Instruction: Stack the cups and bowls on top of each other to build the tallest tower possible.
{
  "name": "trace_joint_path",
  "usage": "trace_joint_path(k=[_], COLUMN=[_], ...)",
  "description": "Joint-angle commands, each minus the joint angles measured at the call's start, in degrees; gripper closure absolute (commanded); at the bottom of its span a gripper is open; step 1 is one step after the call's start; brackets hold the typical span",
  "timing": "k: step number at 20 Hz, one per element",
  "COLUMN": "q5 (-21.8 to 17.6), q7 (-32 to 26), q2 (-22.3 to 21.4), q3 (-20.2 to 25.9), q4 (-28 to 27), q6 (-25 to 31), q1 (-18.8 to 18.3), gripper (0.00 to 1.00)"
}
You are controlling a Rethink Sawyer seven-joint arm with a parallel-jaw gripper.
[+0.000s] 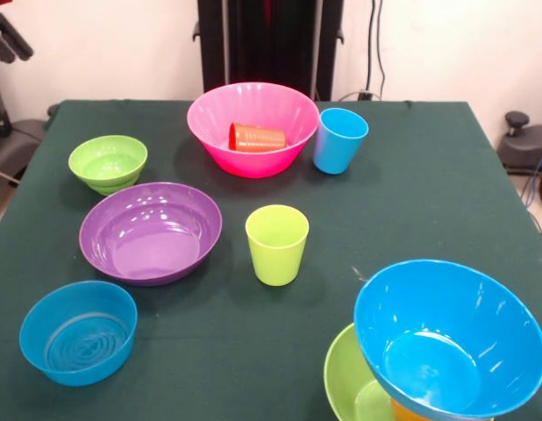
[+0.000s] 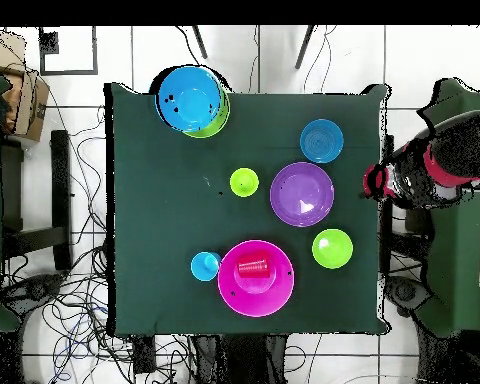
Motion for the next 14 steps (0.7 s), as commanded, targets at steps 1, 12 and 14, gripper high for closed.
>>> trace_joint_path(k=[1, 12, 14], q5=[-7.1, -9.7, -8.9], q7=[2.3, 18.0, 19.1], q2=[-9.5, -10.6, -10.6], q3=[-2.8, -12.5, -14.2], q4=[10.2, 9.9, 9.8], q6=[-26.5, -32.8, -34.0], q1=[0.4, 11.6, 13.2], gripper=[0.0, 0.0, 0.0])
